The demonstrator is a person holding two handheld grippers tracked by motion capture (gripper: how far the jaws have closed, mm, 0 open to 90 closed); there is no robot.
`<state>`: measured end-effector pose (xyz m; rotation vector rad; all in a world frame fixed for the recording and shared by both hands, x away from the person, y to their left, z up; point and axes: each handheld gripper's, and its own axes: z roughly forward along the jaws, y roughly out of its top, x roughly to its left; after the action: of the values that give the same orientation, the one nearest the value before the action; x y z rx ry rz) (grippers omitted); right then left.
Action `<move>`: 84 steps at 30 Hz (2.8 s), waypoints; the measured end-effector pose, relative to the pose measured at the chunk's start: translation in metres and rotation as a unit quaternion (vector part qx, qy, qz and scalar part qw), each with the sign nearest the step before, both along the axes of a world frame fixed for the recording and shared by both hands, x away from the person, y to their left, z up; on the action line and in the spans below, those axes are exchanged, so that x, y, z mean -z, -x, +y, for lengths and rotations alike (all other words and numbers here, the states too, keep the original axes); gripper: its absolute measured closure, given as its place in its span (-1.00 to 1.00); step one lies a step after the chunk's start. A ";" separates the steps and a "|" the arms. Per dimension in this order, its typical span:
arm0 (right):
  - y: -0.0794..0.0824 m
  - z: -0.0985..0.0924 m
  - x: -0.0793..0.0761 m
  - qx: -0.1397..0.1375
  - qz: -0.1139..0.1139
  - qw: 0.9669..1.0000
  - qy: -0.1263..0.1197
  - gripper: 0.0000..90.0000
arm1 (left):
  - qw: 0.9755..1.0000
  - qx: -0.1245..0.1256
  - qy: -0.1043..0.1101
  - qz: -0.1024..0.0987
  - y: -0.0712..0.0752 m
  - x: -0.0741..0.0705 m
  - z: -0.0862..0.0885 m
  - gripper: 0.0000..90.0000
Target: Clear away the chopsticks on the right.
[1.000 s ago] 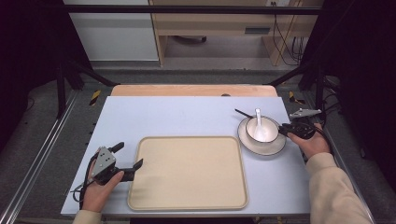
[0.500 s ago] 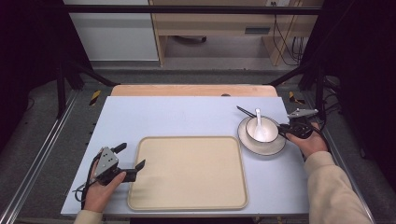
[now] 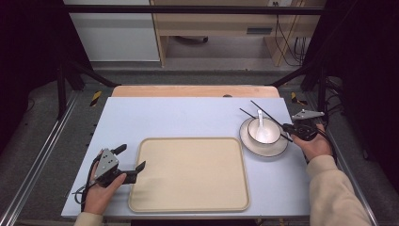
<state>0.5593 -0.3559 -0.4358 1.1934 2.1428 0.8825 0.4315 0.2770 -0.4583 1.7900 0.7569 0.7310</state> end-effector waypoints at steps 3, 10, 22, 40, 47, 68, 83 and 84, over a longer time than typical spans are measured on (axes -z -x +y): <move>0.014 0.001 -0.011 0.017 -0.021 1.000 -0.001 0.90 | 1.000 -0.005 0.000 -0.001 0.001 -0.001 0.003 -0.86; 0.066 0.022 -0.036 0.058 -0.082 0.994 -0.030 0.90 | 1.000 -0.023 0.002 -0.003 0.003 -0.002 0.009 -0.86; 0.156 0.133 -0.029 -0.060 -0.080 0.994 -0.050 0.90 | 1.000 -0.018 0.008 0.002 0.004 0.000 0.005 -0.86; 0.177 0.223 0.012 -0.098 -0.003 0.994 -0.048 0.90 | 1.000 -0.016 0.008 -0.008 0.006 -0.004 0.006 -0.86; 0.179 0.232 0.023 -0.088 0.009 0.996 -0.032 0.90 | 1.000 -0.013 0.000 -0.004 0.005 -0.003 0.005 -0.86; 0.147 0.137 -0.051 -0.042 -0.082 0.995 -0.036 0.01 | 1.000 -0.010 -0.016 -0.002 0.005 -0.001 0.002 -0.87; 0.059 -0.005 -0.045 0.008 -0.031 0.999 -0.022 0.43 | 1.000 -0.009 -0.010 0.001 0.003 0.001 -0.001 -0.87; 0.054 -0.006 -0.038 0.004 -0.023 1.000 -0.018 0.44 | 1.000 -0.009 -0.011 0.003 0.003 0.001 -0.001 -0.87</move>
<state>0.5057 -0.3617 -0.3975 1.1861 2.0930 0.9390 0.4282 0.2759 -0.4595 1.8076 0.7718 0.7485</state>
